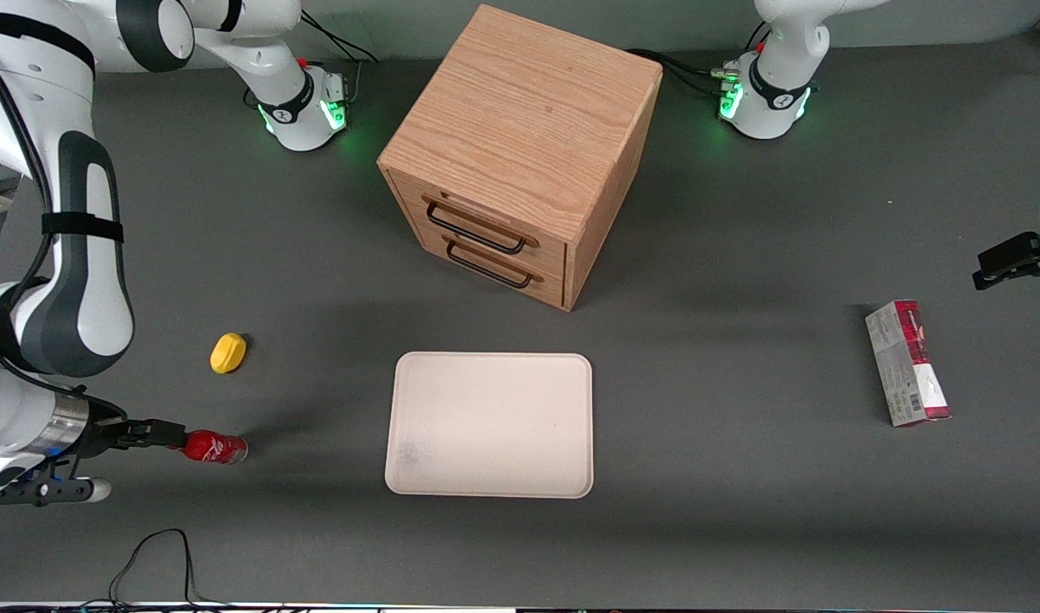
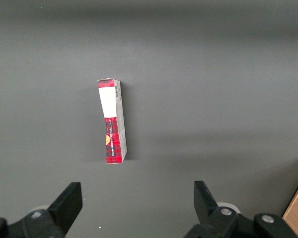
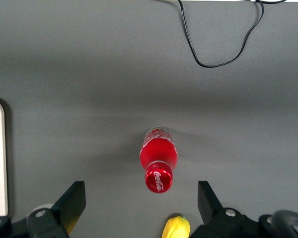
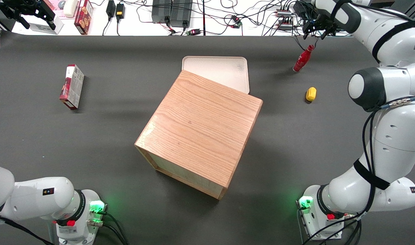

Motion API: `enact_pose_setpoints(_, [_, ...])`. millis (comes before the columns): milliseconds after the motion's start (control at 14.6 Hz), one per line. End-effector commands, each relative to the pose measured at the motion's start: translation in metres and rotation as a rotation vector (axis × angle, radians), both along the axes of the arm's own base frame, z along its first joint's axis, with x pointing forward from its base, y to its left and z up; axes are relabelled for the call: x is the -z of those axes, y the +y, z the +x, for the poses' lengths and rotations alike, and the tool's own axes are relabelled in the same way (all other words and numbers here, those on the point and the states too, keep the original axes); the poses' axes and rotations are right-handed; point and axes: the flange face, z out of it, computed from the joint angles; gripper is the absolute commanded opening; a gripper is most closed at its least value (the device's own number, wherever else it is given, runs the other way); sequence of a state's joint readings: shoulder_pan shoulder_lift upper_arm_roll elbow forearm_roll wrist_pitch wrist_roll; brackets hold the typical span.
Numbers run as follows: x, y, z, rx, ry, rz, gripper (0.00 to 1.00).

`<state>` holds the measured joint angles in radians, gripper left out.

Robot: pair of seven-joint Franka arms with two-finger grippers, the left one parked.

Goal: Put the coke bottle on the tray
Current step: 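Move the open right gripper down over the red Coca-Cola bottle, then close the right gripper around the bottle's neck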

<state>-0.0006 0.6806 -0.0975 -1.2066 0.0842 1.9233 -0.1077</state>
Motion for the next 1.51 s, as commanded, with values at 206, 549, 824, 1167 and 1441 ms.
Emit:
enact_pose_setpoints(206, [0.054, -0.003, -0.013, -0.056, -0.036, -0.001, 1.00])
enact_pose_setpoints(549, [0.071, -0.005, -0.020, -0.059, -0.033, -0.003, 1.00])
enact_pose_setpoints(824, [0.071, -0.008, -0.021, -0.055, -0.035, -0.003, 0.79])
enact_pose_setpoints(1167, [0.069, -0.009, -0.020, -0.053, -0.036, -0.005, 0.00])
enact_pose_setpoints(1441, [0.058, -0.007, -0.015, -0.039, -0.054, -0.004, 0.00])
